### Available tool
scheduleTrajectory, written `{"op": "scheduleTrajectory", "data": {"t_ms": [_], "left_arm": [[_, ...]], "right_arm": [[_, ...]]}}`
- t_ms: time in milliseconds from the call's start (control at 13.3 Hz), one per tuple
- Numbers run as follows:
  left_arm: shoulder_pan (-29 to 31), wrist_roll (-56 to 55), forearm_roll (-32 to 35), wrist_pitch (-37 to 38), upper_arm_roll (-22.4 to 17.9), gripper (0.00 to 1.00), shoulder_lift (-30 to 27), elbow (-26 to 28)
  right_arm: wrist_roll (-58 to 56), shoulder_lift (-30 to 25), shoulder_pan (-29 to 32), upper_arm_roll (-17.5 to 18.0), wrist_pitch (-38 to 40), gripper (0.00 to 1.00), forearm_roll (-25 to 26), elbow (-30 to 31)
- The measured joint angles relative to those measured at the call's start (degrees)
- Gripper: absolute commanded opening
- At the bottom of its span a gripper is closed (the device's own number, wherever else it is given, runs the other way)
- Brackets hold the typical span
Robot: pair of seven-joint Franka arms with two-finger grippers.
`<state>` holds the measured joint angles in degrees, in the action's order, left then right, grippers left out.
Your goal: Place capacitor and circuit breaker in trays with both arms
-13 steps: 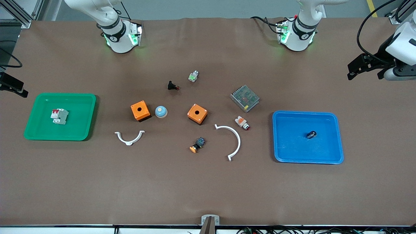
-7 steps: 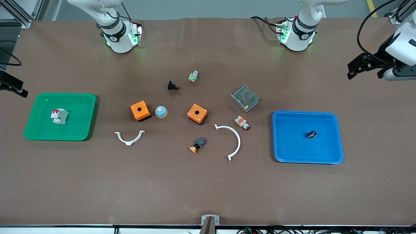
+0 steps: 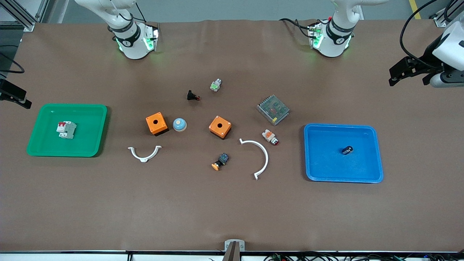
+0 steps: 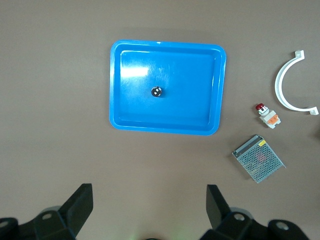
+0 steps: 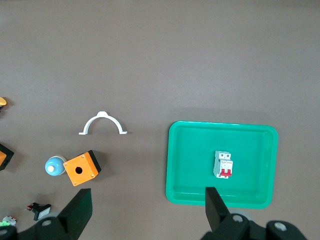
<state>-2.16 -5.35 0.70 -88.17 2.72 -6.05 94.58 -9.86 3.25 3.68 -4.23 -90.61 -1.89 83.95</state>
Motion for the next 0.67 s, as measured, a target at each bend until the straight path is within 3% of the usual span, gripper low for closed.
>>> {"op": "scheduleTrajectory", "data": {"t_ms": [675], "left_arm": [[0.00, 0.00, 0.00, 0.10, -0.03, 1.00, 0.05, 0.00]], "right_arm": [[0.00, 0.00, 0.05, 0.01, -0.01, 1.00, 0.24, -0.47]]}}
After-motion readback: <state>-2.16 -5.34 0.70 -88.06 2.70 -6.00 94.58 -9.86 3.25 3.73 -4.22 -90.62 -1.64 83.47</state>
